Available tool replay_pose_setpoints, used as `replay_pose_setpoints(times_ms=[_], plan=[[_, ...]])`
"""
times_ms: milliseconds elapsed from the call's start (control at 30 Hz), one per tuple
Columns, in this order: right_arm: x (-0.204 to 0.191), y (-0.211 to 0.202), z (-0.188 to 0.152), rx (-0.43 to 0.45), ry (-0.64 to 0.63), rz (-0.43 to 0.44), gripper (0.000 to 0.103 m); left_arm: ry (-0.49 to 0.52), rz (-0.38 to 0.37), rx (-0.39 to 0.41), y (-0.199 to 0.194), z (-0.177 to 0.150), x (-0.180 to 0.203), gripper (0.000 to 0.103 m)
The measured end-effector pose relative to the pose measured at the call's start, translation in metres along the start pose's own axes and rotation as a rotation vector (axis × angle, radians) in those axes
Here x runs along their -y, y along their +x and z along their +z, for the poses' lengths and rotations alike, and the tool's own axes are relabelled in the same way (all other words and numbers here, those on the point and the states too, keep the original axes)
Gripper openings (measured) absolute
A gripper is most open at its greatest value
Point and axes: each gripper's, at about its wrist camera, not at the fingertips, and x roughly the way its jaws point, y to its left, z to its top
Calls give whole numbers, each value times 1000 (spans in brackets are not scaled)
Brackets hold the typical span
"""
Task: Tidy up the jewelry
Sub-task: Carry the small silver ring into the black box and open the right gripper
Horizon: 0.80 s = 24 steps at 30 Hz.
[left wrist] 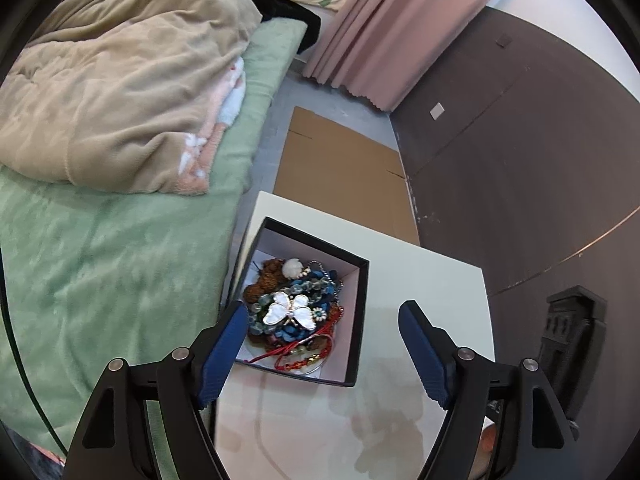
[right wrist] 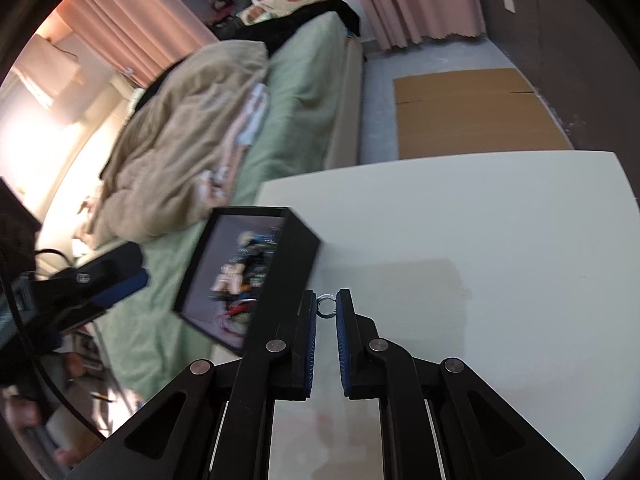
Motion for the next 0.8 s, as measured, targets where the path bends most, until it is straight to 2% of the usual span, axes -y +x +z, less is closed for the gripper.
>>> replay_pose_setpoints(times_ms=[533,567,600,633,667,800], plan=[[-48,0,15,115,-62,149,12,-45,27,40,-9,11,-25,78],[-51,1,16,119,-77,144,14,-50,31,42,-9,11,-26,78],[-53,3,17,115,-84,128,30,-53,38,44,-9,12,-27,78],[-51,3,18,112,-75,110,51,-55,42,47,-9,12,-28,78],[-47,1,18,119,-62,102,57,-56,43,47,-10,12,-28,78],[-31,-11,18,132,-18,97,59,-53,48,53,-11,11,-27,78]])
